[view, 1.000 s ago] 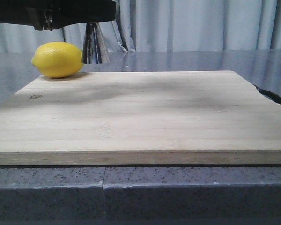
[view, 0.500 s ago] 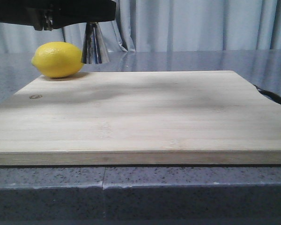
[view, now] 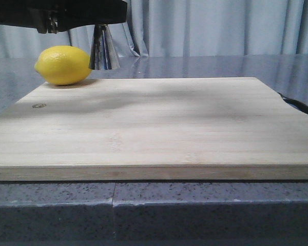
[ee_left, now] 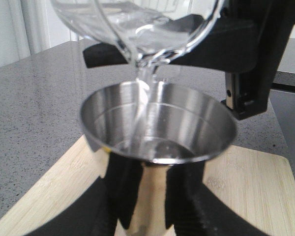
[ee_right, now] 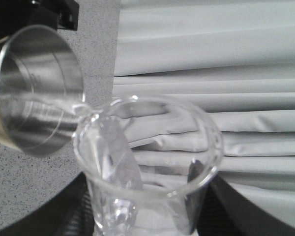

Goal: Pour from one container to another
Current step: 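Tilt the beaker with the right gripper, pouring liquid into the jigger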

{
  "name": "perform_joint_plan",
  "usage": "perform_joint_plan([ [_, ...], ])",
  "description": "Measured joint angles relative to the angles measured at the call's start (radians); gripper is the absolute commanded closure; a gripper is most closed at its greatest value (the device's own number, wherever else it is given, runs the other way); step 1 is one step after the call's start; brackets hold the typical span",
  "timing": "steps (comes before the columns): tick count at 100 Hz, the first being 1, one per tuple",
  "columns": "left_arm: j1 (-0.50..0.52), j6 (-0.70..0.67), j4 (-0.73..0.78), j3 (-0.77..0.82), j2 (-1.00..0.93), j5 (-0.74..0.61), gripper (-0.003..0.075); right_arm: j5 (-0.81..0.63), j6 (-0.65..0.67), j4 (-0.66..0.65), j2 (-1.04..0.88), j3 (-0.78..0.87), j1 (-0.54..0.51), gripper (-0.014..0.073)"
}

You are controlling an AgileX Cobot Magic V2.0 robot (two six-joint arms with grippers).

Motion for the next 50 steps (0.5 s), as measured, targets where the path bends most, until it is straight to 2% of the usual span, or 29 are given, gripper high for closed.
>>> perform_joint_plan([
  [50,0.000,0.000,0.000,0.000,0.000,0.000,0.0514,0.000,0.000,-0.023,0.000,0.000,0.000,0.0283],
])
